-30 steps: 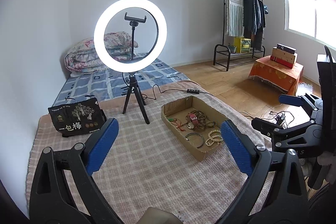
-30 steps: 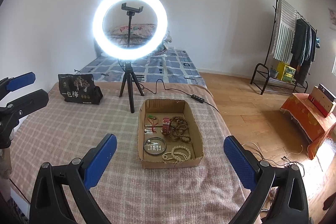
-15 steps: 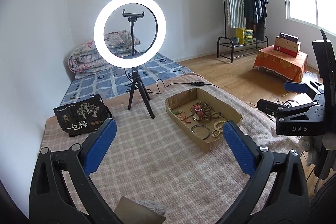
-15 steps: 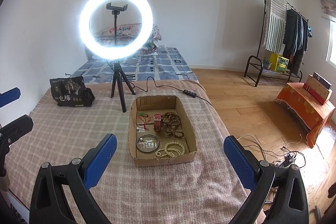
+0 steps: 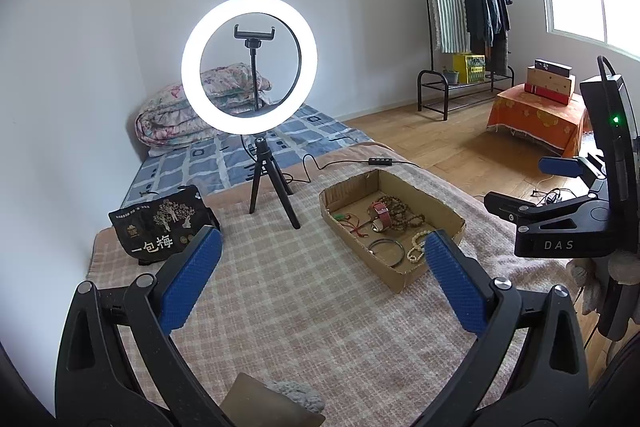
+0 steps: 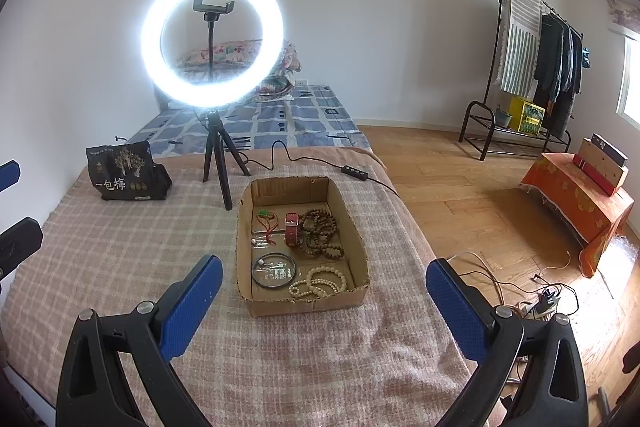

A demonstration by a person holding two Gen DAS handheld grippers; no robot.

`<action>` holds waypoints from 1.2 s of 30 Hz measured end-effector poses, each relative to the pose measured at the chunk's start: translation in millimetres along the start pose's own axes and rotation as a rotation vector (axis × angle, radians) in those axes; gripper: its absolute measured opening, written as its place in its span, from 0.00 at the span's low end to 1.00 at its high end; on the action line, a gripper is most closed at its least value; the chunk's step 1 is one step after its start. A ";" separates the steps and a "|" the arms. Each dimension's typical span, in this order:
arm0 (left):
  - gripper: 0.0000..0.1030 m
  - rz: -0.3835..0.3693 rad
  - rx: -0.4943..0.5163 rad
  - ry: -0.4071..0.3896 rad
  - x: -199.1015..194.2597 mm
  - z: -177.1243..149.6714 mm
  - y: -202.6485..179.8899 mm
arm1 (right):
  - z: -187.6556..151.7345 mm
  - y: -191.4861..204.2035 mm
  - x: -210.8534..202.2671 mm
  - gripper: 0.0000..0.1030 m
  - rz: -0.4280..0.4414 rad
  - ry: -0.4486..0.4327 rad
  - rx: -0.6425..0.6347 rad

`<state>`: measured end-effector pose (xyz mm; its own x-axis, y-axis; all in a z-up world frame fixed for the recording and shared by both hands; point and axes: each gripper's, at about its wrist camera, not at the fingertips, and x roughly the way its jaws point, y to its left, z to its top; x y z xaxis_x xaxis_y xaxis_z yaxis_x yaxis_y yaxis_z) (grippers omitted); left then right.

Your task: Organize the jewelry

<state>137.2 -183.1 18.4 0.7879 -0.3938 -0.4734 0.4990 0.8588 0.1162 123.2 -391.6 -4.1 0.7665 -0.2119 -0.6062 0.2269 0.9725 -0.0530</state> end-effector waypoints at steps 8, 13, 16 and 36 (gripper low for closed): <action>1.00 -0.001 -0.001 0.000 -0.3 0.0 -0.3 | 1.8 -1.5 1.8 1.00 0.000 -0.003 0.007; 1.00 0.001 -0.002 -0.002 -0.6 0.1 -0.1 | 1.6 -0.6 2.9 1.00 0.001 -0.001 0.003; 1.00 0.004 -0.010 -0.007 -1.9 0.4 -2.2 | 1.0 0.6 3.4 1.00 0.003 -0.001 -0.002; 1.00 0.018 -0.011 -0.018 -4.1 1.0 -1.3 | -0.4 3.2 6.7 1.00 0.010 0.011 -0.005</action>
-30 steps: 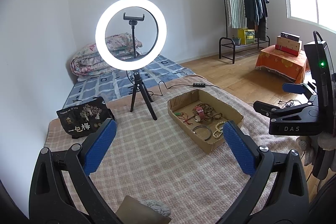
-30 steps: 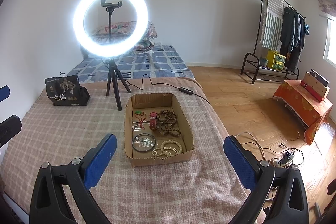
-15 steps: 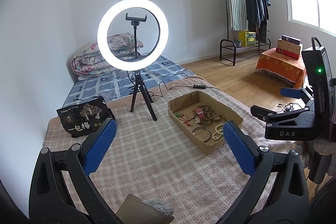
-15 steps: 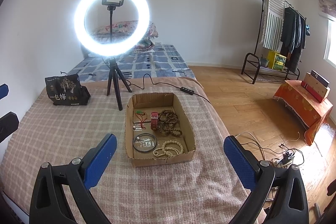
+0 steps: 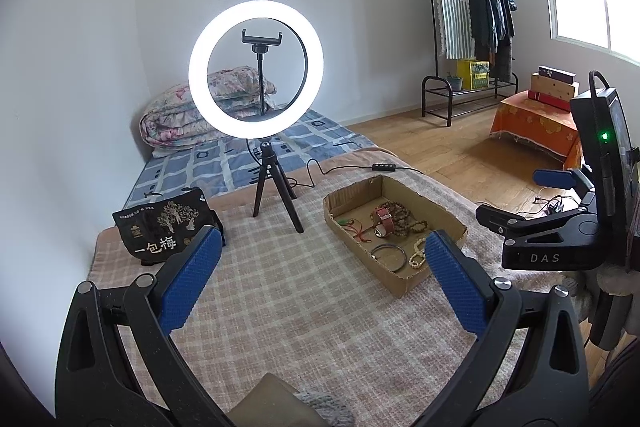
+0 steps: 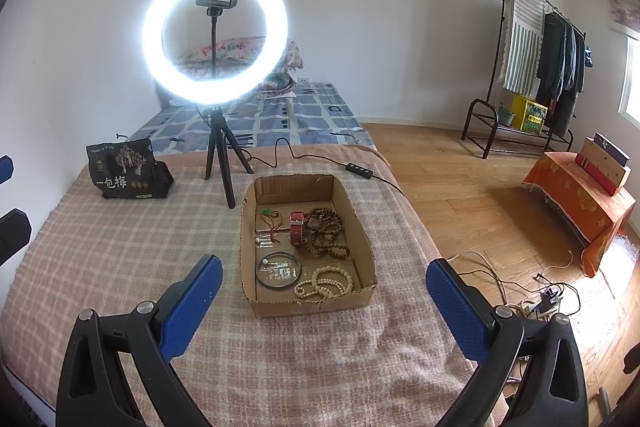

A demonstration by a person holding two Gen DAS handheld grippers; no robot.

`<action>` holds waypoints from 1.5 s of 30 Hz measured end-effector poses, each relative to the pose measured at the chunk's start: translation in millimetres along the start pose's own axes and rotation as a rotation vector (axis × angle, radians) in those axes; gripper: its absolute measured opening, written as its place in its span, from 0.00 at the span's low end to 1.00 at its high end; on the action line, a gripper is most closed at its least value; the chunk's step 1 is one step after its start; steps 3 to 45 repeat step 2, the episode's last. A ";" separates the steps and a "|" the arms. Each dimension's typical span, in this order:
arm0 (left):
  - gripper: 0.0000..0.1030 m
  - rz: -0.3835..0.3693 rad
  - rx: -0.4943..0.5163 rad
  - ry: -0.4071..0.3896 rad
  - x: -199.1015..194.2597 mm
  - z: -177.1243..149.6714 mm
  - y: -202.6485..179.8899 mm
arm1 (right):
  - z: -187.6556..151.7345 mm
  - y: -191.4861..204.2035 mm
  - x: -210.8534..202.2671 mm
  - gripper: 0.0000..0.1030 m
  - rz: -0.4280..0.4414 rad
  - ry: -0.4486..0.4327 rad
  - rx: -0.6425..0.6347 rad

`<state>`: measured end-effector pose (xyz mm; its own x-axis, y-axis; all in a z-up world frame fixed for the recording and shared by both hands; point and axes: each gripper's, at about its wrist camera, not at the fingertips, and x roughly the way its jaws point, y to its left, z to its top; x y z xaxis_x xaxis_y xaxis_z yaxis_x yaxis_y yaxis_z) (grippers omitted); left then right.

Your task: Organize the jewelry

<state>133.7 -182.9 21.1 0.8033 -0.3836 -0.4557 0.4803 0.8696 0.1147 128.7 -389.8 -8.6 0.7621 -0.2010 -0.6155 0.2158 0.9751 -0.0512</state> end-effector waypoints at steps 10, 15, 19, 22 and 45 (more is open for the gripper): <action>1.00 0.008 0.001 -0.005 -0.4 0.2 0.5 | 0.2 0.5 0.6 1.00 0.000 0.002 -0.002; 1.00 0.008 0.001 -0.005 -0.4 0.2 0.5 | 0.2 0.5 0.6 1.00 0.000 0.002 -0.002; 1.00 0.008 0.001 -0.005 -0.4 0.2 0.5 | 0.2 0.5 0.6 1.00 0.000 0.002 -0.002; 1.00 0.008 0.001 -0.005 -0.4 0.2 0.5 | 0.2 0.5 0.6 1.00 0.000 0.002 -0.002; 1.00 0.008 0.001 -0.005 -0.4 0.2 0.5 | 0.2 0.5 0.6 1.00 0.000 0.002 -0.002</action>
